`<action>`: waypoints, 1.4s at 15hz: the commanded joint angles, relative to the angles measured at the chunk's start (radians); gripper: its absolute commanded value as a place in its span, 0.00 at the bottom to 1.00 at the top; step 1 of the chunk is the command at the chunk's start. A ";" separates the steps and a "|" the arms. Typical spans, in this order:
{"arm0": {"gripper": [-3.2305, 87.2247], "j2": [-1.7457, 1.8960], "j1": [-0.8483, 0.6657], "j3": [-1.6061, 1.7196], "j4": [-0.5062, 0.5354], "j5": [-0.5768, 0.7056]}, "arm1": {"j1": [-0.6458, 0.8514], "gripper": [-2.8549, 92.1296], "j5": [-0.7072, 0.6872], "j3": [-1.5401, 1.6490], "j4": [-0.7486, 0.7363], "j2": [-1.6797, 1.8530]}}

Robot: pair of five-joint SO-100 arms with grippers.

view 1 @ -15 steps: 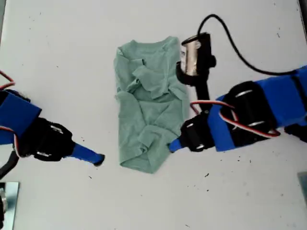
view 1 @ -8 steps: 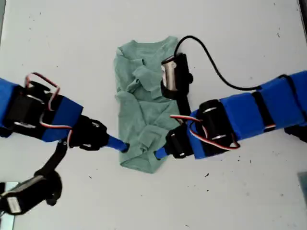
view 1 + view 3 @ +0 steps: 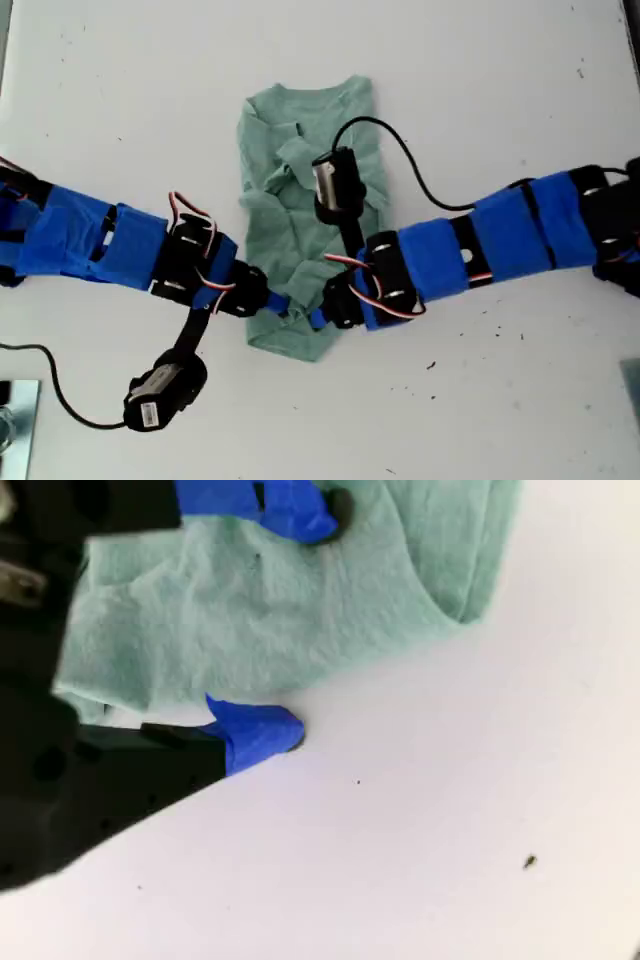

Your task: Fold t shirt

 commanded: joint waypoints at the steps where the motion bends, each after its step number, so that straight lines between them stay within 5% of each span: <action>1: 0.18 -0.103 0.020 -0.104 0.008 -0.025 | -0.031 0.24 0.035 -0.021 -0.002 -0.074; 2: 0.07 -0.152 0.038 -0.153 0.014 -0.026 | -0.046 0.16 0.054 -0.021 0.021 -0.094; 4: 0.03 -0.276 0.069 -0.330 0.097 -0.015 | -0.064 0.02 0.046 -0.020 0.029 -0.092; 8: 0.03 -0.100 0.166 -0.462 0.084 -0.002 | -0.114 0.02 0.008 0.009 0.133 0.241; 15: 0.03 0.084 0.189 -0.459 -0.061 0.083 | -0.121 0.02 -0.071 0.129 -0.020 0.471; 21: 0.03 0.304 -0.253 -0.347 0.100 0.272 | 0.287 0.03 -0.385 0.245 0.002 0.649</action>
